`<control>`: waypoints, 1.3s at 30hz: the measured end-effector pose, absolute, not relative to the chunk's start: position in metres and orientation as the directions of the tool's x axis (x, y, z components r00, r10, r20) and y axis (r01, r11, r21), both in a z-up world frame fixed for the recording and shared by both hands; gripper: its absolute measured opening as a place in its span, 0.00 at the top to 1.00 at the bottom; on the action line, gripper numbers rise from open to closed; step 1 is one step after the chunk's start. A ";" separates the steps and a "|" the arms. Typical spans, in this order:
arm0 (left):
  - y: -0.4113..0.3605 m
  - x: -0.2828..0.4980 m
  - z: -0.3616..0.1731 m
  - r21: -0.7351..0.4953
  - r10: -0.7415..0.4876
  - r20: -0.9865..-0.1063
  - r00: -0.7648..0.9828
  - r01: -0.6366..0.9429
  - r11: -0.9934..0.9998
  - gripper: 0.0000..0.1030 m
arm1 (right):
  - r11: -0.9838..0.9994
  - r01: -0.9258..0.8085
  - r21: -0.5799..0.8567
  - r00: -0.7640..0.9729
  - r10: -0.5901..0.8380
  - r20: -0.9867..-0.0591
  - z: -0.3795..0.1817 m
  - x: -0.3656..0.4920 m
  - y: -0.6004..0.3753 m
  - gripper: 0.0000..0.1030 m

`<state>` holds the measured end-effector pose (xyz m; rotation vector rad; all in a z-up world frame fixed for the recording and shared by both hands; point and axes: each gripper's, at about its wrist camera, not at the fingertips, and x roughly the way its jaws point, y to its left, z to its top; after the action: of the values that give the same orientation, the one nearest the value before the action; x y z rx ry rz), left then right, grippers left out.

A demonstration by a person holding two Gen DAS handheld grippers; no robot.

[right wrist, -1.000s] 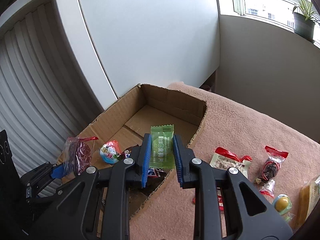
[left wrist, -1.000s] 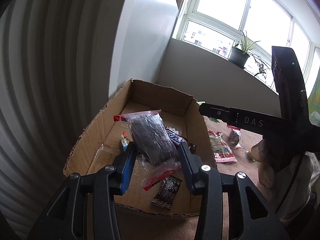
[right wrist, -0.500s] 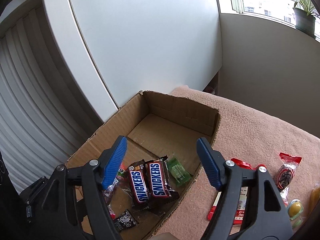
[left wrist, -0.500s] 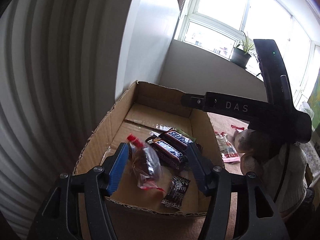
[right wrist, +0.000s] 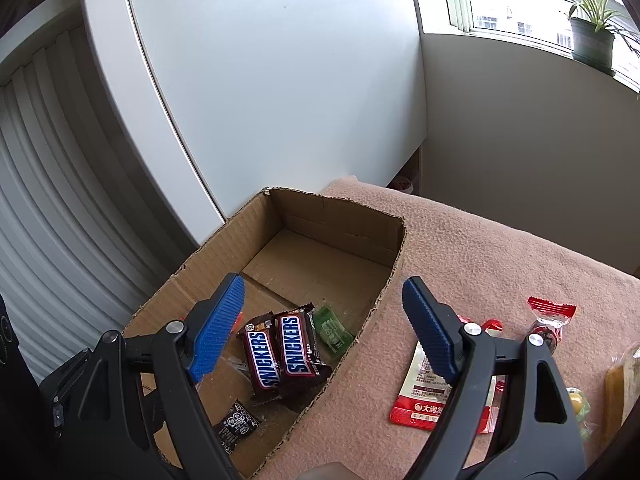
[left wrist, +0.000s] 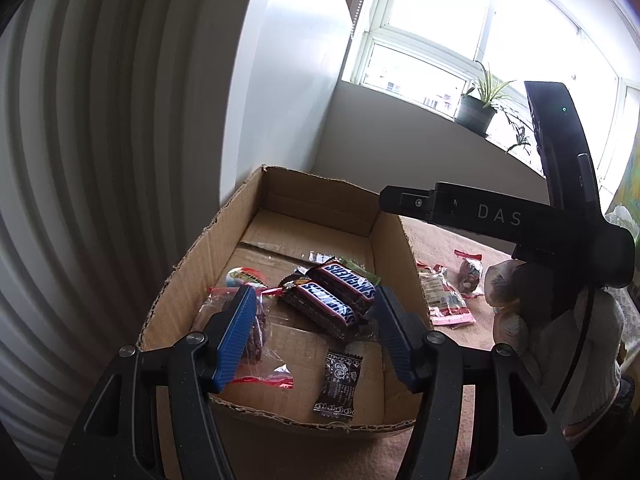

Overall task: Organize snacks
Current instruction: 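Withdraw both tools from the box back over the snacks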

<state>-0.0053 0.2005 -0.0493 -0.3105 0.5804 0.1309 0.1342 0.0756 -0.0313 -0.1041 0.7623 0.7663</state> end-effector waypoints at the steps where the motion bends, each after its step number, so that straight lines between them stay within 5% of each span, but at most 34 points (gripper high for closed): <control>1: 0.198 -0.005 -0.048 -0.249 0.032 -0.556 0.831 -0.203 0.947 0.41 | 0.732 -0.659 0.174 0.473 0.584 -0.660 -0.030 0.133 0.071 0.19; 27: 0.078 0.040 -0.040 -0.244 -0.173 -0.611 0.772 0.024 0.969 0.41 | 0.808 -0.560 0.182 0.469 0.490 -0.734 -0.062 0.097 -0.151 0.20; 34: 0.038 0.073 -0.050 -0.258 -0.239 -0.665 0.707 0.083 0.962 0.41 | 0.778 -0.609 0.157 0.429 0.489 -0.760 -0.084 0.072 -0.154 0.32; 36: 0.030 0.086 -0.054 -0.261 -0.249 -0.680 0.689 0.090 0.961 0.41 | 0.775 -0.613 0.151 0.417 0.480 -0.772 -0.094 0.068 -0.153 0.44; 39: 0.016 0.106 -0.064 -0.254 -0.261 -0.716 0.648 0.106 0.961 0.41 | 0.777 -0.611 0.155 0.412 0.478 -0.776 -0.105 0.065 -0.154 0.46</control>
<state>0.1057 0.0157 -0.0641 -0.1960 0.8419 -0.2102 0.0648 -0.1542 -0.1050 -0.1614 0.9185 0.6887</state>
